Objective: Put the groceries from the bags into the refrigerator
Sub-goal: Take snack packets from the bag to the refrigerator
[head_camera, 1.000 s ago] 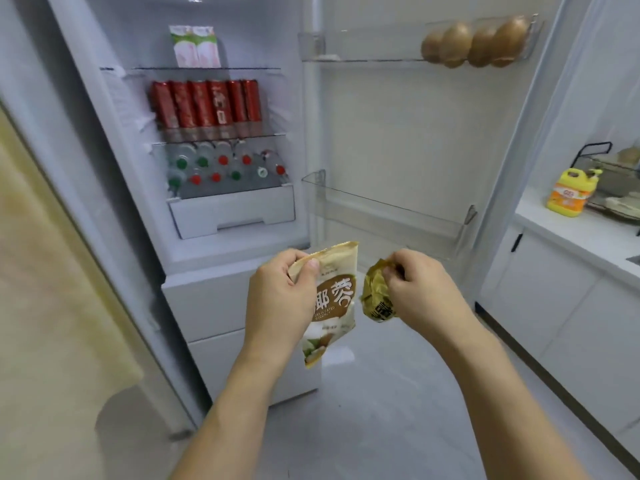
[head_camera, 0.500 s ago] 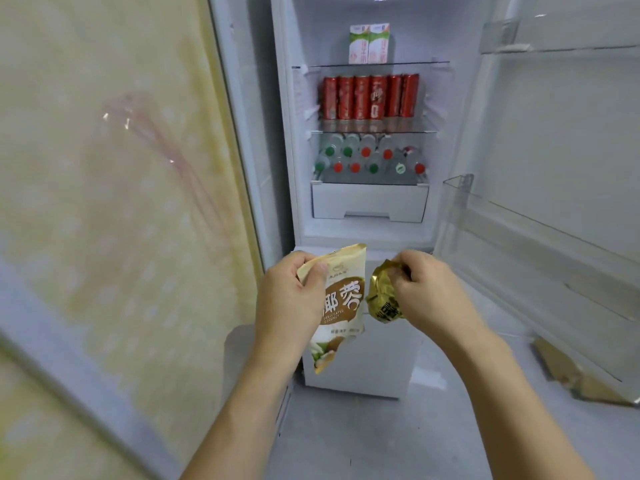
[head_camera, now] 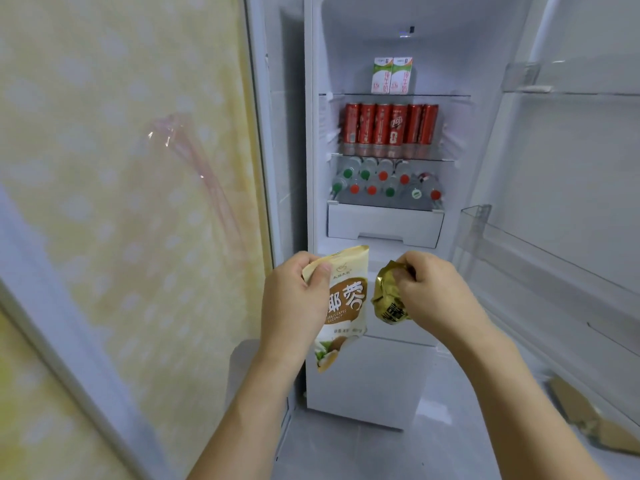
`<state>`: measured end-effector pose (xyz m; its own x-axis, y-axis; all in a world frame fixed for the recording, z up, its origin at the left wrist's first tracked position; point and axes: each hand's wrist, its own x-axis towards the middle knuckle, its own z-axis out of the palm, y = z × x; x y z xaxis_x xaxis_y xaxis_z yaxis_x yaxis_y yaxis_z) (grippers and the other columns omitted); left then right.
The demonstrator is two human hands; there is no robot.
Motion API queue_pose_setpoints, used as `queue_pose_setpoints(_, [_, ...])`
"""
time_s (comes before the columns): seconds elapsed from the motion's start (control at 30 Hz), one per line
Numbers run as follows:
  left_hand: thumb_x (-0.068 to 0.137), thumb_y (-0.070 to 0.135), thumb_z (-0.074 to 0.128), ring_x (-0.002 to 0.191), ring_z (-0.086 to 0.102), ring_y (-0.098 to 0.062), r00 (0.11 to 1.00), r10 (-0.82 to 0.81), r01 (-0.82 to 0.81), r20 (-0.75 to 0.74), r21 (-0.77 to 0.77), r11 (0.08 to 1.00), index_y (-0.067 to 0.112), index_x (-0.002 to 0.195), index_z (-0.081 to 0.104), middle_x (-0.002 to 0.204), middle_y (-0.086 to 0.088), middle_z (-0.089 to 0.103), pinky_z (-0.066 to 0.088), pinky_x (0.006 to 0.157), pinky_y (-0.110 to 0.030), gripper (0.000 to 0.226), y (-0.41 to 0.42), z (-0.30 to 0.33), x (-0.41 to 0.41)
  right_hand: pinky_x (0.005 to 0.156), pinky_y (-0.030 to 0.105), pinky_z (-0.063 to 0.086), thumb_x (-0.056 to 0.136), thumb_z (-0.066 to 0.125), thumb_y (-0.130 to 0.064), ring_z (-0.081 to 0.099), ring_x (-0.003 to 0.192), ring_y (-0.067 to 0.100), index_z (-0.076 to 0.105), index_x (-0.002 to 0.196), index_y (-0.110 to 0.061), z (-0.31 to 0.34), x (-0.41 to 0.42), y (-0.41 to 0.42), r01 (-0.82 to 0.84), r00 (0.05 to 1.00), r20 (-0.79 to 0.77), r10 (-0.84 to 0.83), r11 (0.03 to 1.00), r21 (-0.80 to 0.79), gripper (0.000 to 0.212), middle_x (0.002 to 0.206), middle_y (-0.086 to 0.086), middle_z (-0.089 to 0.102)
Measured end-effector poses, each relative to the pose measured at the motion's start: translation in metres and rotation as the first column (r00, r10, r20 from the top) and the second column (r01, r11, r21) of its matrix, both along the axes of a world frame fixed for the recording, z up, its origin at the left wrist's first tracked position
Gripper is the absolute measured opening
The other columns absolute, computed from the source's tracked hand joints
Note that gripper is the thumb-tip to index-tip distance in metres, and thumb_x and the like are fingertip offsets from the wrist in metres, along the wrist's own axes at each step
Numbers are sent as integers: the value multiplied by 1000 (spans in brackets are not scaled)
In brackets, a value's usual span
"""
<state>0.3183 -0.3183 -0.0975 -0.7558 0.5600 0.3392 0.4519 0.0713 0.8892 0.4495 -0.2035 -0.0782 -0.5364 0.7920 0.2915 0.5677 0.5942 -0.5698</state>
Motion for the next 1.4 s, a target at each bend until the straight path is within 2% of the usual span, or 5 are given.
queue_pose_setpoints(0.37, [98,29,58,71,70,-11,999,-26,26,-18,2,1000,20,89,66,81,6,70,50,47,-17,15,19,-7,-37,54,28,37,98,44,-17,54,73,15,59,89,-16,-4,-24,12,45,999,-12,-45,999,-6,17,83,-3,58])
queue_pose_setpoints(0.6, [97,31,58,69,69,-12,997,-79,79,6,13,997,22,84,65,76,5,71,59,57,-42,18,72,-12,-38,54,29,39,94,43,-13,53,69,18,58,84,-15,-5,-17,52,112,994,5,-112,994,13,18,79,-1,57])
queue_pose_setpoints(0.83, [98,28,58,70,68,-12,993,-116,116,5,5,993,21,85,66,80,5,70,45,44,-17,17,147,-9,-24,62,37,50,94,43,-12,58,73,23,60,85,-12,1,1,120,163,987,-7,-164,987,-8,19,81,2,60])
queue_pose_setpoints(0.93, [99,28,58,71,69,-9,992,-129,129,2,20,991,20,86,65,81,7,70,54,51,-24,17,180,1,-19,66,38,51,94,43,-13,57,75,22,60,86,-13,7,10,154,202,979,-36,-202,979,-10,19,83,2,60])
queue_pose_setpoints(1.4, [88,20,64,75,72,-26,915,-388,335,107,333,881,21,77,70,76,-2,75,59,67,-47,13,359,78,-32,73,49,55,95,48,-18,60,78,31,62,93,-14,58,27,283,439,862,-279,-423,898,-6,14,79,3,60])
